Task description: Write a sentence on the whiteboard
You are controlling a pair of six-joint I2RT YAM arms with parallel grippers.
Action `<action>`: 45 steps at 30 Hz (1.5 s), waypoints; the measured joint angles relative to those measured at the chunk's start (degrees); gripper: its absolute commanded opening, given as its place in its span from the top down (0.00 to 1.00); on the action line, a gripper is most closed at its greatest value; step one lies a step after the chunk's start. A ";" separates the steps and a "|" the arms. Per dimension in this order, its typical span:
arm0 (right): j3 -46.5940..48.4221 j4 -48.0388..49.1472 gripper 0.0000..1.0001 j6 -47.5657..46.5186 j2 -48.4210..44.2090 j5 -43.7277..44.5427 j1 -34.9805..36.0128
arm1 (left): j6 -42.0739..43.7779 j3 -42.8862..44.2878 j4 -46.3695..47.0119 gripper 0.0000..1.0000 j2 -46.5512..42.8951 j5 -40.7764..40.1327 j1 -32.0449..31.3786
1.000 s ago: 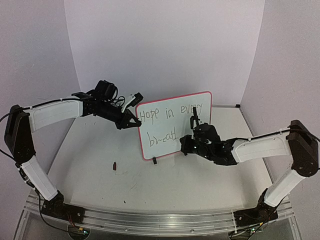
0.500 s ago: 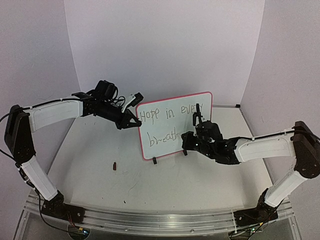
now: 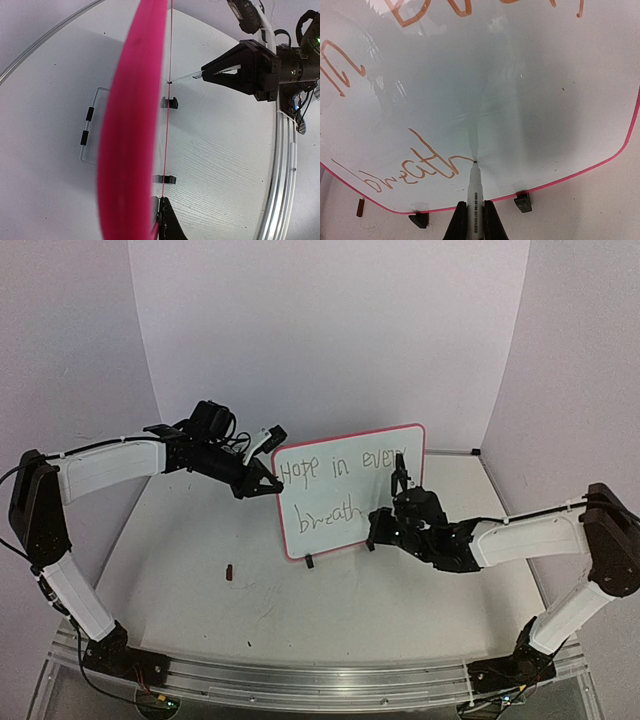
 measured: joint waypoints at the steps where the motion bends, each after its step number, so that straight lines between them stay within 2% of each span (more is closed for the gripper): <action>1: -0.33 0.03 1.00 0.21 0.00 0.00 -0.06 | 0.01 0.00 0.01 1.00 0.00 0.00 0.00; 45: 0.35 0.09 1.00 -1.74 0.55 -0.30 -0.12 | -0.02 0.00 -0.02 1.00 0.00 0.00 -0.04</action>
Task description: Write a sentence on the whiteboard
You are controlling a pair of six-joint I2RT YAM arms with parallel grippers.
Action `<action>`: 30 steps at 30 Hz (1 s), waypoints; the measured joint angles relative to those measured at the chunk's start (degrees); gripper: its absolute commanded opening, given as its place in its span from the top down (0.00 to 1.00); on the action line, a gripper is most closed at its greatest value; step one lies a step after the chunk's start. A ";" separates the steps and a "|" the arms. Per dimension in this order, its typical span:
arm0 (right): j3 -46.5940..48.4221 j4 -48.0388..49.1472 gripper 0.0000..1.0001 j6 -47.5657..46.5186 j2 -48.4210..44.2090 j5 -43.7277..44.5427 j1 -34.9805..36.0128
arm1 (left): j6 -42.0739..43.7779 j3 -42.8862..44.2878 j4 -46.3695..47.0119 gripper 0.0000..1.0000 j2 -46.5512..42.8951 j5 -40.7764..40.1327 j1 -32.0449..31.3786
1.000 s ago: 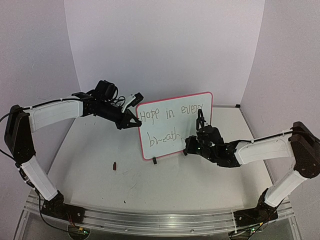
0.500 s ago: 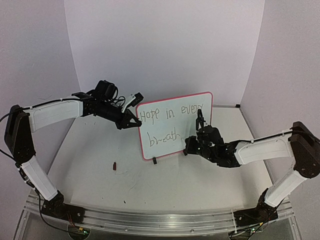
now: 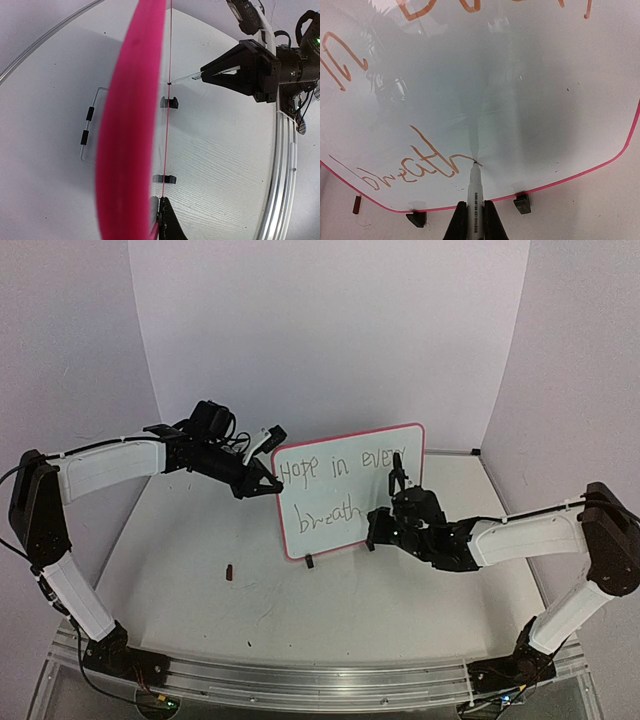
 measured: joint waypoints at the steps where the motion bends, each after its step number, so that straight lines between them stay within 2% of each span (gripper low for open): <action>1: 0.00 -0.02 1.00 0.00 0.00 0.00 0.00 | 0.00 0.00 0.00 1.00 0.00 0.00 0.00; 7: -0.04 -0.13 1.00 -0.03 -0.75 -0.15 0.00 | 0.02 0.00 0.02 1.00 0.00 0.00 0.00; 15: -1.71 1.28 1.00 -0.29 -6.21 -0.18 -0.04 | 0.07 0.00 0.04 1.00 0.00 0.00 0.00; 30: -4.35 0.96 1.00 1.77 -3.82 -0.07 -0.39 | 0.07 0.00 0.04 1.00 0.00 0.00 0.00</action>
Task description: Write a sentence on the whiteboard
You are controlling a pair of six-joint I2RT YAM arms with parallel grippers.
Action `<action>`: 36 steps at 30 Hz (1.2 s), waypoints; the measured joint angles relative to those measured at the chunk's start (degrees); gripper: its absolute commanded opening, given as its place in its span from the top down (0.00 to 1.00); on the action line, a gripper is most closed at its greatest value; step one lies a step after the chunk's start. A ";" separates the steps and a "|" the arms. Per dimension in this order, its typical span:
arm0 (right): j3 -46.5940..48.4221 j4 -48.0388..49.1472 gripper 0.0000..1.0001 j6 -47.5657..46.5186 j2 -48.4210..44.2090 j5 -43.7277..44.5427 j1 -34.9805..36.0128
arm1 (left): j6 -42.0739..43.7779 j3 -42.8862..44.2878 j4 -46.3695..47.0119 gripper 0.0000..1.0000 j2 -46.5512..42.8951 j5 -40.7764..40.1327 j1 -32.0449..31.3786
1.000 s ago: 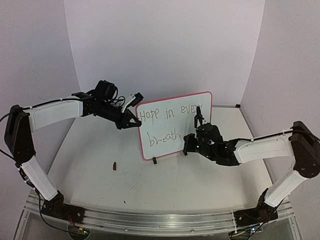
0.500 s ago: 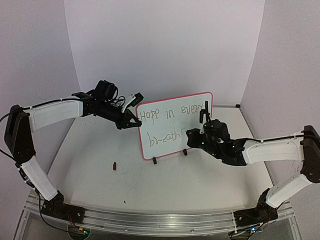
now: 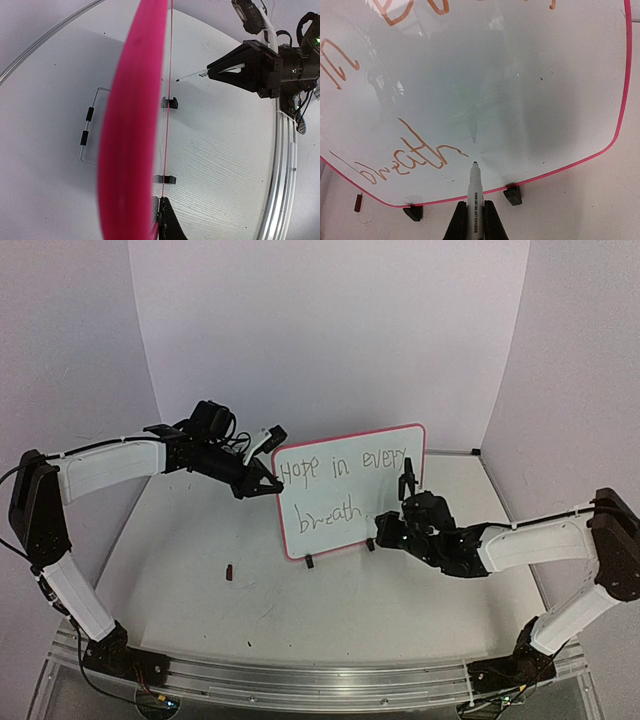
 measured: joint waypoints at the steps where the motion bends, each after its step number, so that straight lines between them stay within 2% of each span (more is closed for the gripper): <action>1: 0.00 0.00 1.00 0.00 0.49 -0.02 -0.23 | 0.00 0.00 0.00 1.00 0.00 0.00 0.00; 36: 0.79 0.65 1.00 -0.22 3.29 -0.98 -2.53 | -0.02 0.00 -0.04 1.00 0.00 0.00 -0.02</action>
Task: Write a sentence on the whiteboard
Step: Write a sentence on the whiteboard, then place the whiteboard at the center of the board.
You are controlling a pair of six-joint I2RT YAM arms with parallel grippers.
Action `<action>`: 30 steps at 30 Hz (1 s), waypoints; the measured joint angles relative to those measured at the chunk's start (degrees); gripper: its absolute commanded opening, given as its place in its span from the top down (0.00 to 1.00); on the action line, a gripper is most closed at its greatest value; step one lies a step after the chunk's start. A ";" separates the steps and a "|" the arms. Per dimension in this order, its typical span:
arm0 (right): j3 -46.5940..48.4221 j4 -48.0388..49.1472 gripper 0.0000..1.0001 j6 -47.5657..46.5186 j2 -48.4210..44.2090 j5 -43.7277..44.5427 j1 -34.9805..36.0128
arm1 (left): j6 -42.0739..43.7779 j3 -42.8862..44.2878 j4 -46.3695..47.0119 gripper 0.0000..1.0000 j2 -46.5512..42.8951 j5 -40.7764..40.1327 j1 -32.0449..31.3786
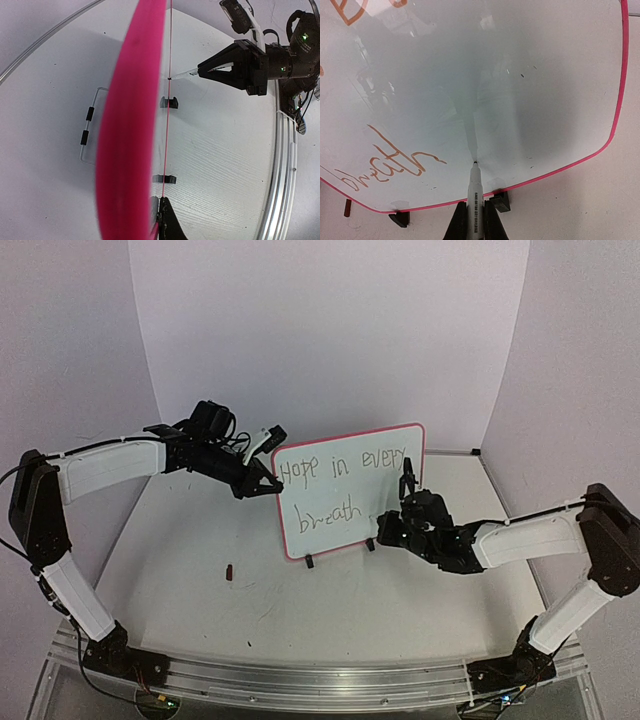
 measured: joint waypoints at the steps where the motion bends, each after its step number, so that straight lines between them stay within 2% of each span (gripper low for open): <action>1: 0.02 0.05 1.00 0.00 0.07 -0.02 0.00 | -0.02 0.00 0.00 1.00 0.00 0.00 0.02; 12: -0.13 -0.48 1.00 0.31 -0.45 -0.63 -0.02 | -0.04 0.00 0.01 1.00 0.00 0.00 0.00; 22: -5.47 -7.90 1.00 1.29 -18.26 2.41 -0.19 | -0.18 0.00 0.06 1.00 0.00 0.00 0.00; 30: -7.09 -10.66 1.00 1.43 -20.43 4.44 -0.29 | -0.39 0.00 -0.04 1.00 -0.03 -0.02 0.11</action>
